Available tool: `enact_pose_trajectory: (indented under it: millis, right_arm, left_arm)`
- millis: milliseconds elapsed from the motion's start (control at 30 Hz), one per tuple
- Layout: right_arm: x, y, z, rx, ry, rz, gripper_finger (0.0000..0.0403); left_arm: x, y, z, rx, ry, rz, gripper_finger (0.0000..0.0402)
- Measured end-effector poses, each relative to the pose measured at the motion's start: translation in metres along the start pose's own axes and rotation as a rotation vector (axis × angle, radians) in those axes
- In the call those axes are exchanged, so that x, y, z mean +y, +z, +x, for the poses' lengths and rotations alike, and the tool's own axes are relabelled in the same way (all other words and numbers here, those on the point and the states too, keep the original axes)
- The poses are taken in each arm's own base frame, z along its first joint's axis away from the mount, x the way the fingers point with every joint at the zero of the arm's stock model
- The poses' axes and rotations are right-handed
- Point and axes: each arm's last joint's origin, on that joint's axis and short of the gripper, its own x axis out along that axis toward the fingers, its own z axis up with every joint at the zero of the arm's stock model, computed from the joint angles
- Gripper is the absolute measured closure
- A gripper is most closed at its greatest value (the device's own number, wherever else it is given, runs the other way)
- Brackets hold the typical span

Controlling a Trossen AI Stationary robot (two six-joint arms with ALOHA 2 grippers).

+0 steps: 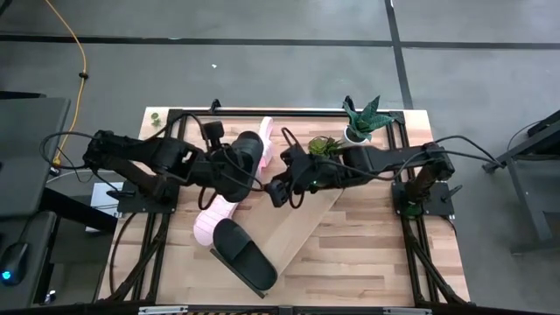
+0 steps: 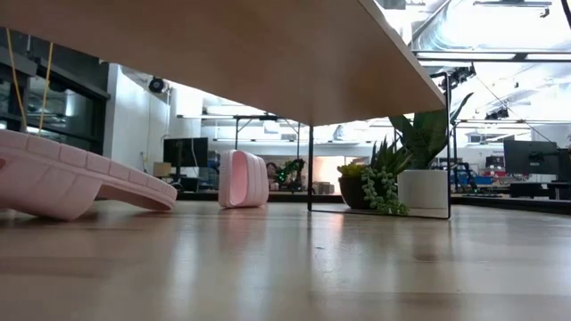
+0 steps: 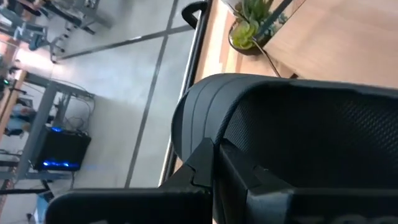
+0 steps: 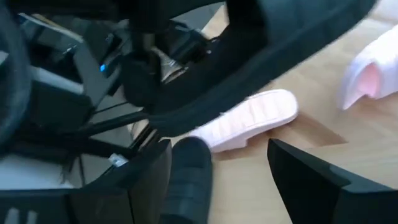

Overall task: Pick and place slides into the shelf
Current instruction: Put the black slide on the shelf

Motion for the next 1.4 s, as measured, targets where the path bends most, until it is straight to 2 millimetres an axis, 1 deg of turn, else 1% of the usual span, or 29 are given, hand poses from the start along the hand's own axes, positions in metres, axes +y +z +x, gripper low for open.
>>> enact_pose_trajectory:
  millis: [133,267,367,467,567,667,800,900,1033,1233,1400]
  right_arm:
    - [-0.001,0.0,0.001,0.005,-0.004,0.021,0.0146]
    - [-0.003,0.007,0.002,-0.042,-0.004,0.076,0.0146]
    - [0.001,0.017,0.003,-0.096,0.063,0.118,0.0146]
    - [0.003,0.03,0.004,-0.128,0.15,0.111,0.0146]
    - [0.0,0.042,0.005,-0.151,0.192,0.103,0.0146]
    - [-0.007,0.052,0.006,-0.146,0.196,0.11,0.0146]
    - [-0.012,0.057,0.007,-0.131,0.202,0.127,0.0146]
    - [-0.014,0.061,0.007,-0.128,0.209,0.149,0.0146]
    - [-0.015,0.066,0.007,-0.135,0.228,0.177,0.0146]
    - [-0.011,0.07,0.006,-0.171,0.286,0.195,0.0146]
    - [-0.012,0.07,0.007,-0.172,0.272,0.22,0.0146]
  left_arm:
    - [0.001,0.0,0.0,-0.001,0.027,-0.019,0.0401]
    - [0.001,0.0,0.0,-0.004,0.047,-0.018,0.0401]
    - [0.002,0.0,0.0,-0.006,0.083,-0.012,0.0401]
    - [0.004,0.0,-0.001,-0.008,0.115,0.011,0.0401]
    - [0.012,0.003,-0.008,-0.033,0.131,-0.016,0.0401]
    - [0.023,0.007,-0.018,-0.061,0.152,-0.038,0.0401]
    - [0.039,0.012,-0.033,-0.105,0.201,-0.039,0.0401]
    - [0.046,0.014,-0.039,-0.123,0.229,-0.037,0.0401]
    - [0.047,0.015,-0.039,-0.122,0.26,-0.012,0.0401]
    - [0.043,0.018,-0.035,-0.113,0.266,0.027,0.0401]
    - [0.042,0.022,-0.034,-0.129,0.27,0.016,0.0401]
